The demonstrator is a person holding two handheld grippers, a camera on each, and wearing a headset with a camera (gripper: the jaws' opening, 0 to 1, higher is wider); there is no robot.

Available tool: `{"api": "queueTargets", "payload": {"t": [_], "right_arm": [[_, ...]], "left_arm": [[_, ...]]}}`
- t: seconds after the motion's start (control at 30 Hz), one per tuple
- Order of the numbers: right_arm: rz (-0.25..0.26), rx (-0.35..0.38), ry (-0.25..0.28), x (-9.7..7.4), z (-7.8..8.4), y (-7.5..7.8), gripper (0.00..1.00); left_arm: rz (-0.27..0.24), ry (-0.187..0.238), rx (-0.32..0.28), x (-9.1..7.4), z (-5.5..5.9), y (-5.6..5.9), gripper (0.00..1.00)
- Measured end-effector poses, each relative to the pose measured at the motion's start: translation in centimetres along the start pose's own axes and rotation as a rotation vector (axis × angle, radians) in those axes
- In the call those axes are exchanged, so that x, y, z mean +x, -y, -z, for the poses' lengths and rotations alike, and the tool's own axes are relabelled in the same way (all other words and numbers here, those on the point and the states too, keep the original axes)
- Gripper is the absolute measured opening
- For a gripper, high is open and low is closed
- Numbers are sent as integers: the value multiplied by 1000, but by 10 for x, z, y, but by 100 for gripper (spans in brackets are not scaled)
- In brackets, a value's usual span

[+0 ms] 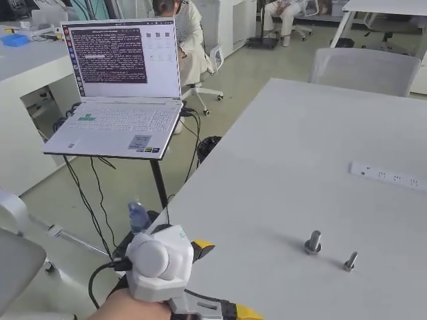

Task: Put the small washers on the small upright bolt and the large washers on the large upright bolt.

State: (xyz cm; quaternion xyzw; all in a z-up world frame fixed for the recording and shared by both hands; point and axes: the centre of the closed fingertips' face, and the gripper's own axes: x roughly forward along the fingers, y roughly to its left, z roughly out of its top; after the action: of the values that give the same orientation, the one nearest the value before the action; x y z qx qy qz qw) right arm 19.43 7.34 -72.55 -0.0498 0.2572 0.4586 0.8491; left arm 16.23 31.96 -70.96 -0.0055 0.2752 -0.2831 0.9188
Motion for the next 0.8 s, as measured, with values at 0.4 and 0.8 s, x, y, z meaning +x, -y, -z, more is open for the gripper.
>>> {"api": "queueTargets", "payload": {"t": [0.4,0.8], "right_arm": [[37,-31,-9,7,0,11,100],[42,-35,-17,11,2,15,100]], "left_arm": [[-8,-6,19,2,1,-14,93],[-15,-4,28,7,0,-28,94]]}}
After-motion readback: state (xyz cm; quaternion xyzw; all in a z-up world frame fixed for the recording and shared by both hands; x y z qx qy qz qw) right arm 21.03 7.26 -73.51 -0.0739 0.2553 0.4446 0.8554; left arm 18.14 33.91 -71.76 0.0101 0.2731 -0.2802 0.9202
